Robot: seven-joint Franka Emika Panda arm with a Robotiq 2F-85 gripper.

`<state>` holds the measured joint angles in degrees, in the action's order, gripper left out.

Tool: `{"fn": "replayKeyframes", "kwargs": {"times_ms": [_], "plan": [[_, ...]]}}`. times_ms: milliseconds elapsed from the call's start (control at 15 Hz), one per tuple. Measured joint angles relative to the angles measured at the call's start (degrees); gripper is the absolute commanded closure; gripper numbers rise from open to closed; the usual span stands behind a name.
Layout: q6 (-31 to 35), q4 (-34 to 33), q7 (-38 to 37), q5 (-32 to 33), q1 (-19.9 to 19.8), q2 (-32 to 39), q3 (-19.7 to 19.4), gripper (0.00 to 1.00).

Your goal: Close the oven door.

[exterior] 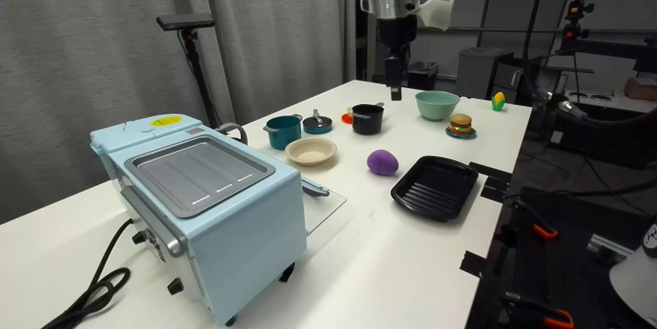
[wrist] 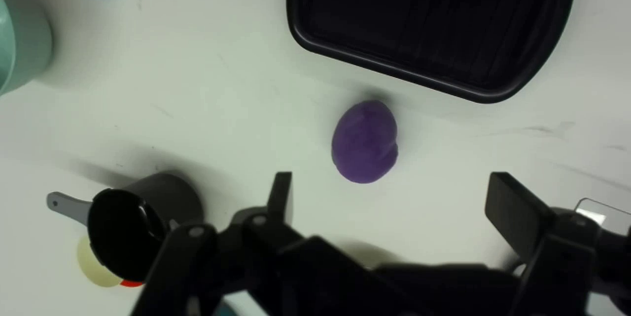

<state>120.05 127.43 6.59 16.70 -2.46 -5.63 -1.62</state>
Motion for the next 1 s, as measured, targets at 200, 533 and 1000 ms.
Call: {"fn": "replayKeyframes", "kwargs": {"times_ms": [200,533,1000], "plan": [[4.04,1.29,-4.52,-0.10,2.73,3.45,3.14,0.00],[11.59,2.13,-13.01,0.88,5.79,11.56,5.67,0.00],[18.79,1.05,-23.46,6.20,8.32,19.90,4.88,0.00]]}}
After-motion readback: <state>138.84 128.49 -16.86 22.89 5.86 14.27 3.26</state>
